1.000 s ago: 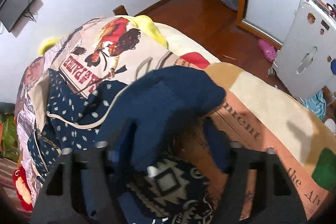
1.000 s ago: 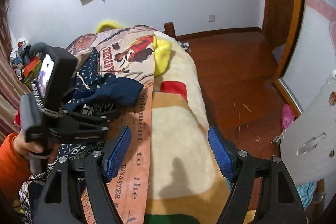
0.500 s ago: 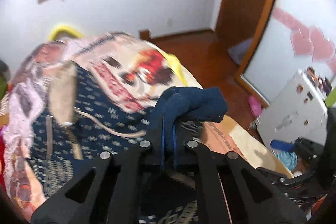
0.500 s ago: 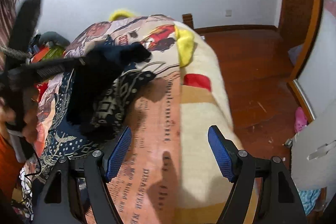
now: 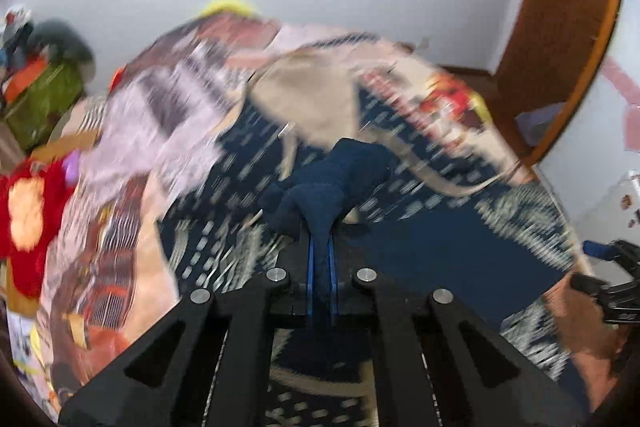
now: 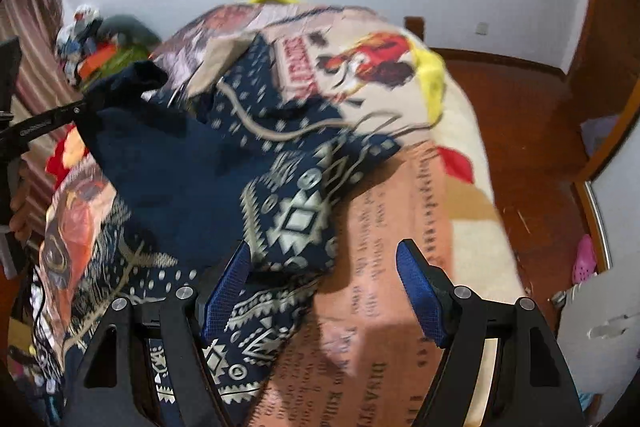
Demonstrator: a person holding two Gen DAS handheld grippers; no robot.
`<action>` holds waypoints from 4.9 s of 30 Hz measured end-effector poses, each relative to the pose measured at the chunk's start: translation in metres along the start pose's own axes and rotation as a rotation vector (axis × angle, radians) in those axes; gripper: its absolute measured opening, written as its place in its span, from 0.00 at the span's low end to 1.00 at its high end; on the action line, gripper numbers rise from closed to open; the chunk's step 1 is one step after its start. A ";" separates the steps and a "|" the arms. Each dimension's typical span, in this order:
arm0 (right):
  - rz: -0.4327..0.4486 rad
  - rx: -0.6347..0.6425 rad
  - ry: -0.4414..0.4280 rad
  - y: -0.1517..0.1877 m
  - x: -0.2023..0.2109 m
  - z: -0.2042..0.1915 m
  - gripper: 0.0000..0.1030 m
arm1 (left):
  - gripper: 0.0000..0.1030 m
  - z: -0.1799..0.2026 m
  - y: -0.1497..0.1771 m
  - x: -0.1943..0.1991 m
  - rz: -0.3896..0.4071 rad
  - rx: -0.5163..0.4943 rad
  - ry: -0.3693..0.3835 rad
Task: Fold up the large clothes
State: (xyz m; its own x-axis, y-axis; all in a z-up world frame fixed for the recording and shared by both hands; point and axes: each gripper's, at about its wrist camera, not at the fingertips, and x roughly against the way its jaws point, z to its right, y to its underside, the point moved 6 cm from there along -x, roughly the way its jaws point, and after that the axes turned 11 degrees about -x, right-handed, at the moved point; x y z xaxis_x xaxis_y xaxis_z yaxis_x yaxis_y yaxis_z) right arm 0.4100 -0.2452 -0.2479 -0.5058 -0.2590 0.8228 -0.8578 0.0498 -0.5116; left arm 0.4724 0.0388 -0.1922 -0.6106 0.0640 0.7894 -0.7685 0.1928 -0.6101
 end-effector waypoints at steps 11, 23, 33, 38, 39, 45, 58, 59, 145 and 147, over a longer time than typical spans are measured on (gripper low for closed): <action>-0.082 0.065 0.145 0.009 -0.046 -0.014 0.72 | 0.06 -0.030 0.082 -0.045 -0.098 0.091 0.064; -0.025 0.033 0.236 -0.010 -0.053 0.003 0.80 | 0.13 -0.053 0.124 -0.049 -0.176 0.105 0.003; -0.056 0.012 0.171 0.002 -0.025 0.010 0.80 | 0.18 -0.088 0.145 -0.038 -0.227 0.127 -0.083; -0.029 0.040 0.115 0.008 0.010 0.006 0.80 | 0.34 -0.106 0.134 -0.023 -0.169 0.176 -0.061; -0.016 0.045 0.111 0.007 0.016 0.004 0.80 | 0.45 -0.110 0.130 -0.022 -0.153 0.197 -0.054; 0.054 -0.015 0.053 -0.021 0.028 -0.005 0.84 | 0.48 -0.105 0.120 -0.043 -0.158 0.257 0.004; -0.053 -0.053 0.045 -0.024 -0.055 -0.030 0.85 | 0.43 -0.077 0.127 -0.087 -0.228 0.097 -0.095; -0.051 -0.073 0.053 -0.029 -0.060 -0.027 0.85 | 0.43 -0.077 0.128 -0.086 -0.227 0.091 -0.098; -0.132 0.078 -0.329 -0.114 -0.108 -0.159 0.07 | 0.06 -0.039 -0.015 -0.035 -0.054 0.039 0.283; -0.155 0.087 -0.325 -0.087 -0.097 -0.155 0.07 | 0.06 -0.027 0.010 -0.027 -0.084 0.003 0.291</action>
State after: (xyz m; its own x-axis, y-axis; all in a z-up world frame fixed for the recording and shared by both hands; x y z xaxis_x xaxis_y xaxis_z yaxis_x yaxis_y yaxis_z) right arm 0.5199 -0.0752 -0.2451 -0.3027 -0.5507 0.7779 -0.9040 -0.0927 -0.4175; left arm 0.4866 0.0657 -0.2177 -0.4644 0.3259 0.8235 -0.8150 0.2066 -0.5414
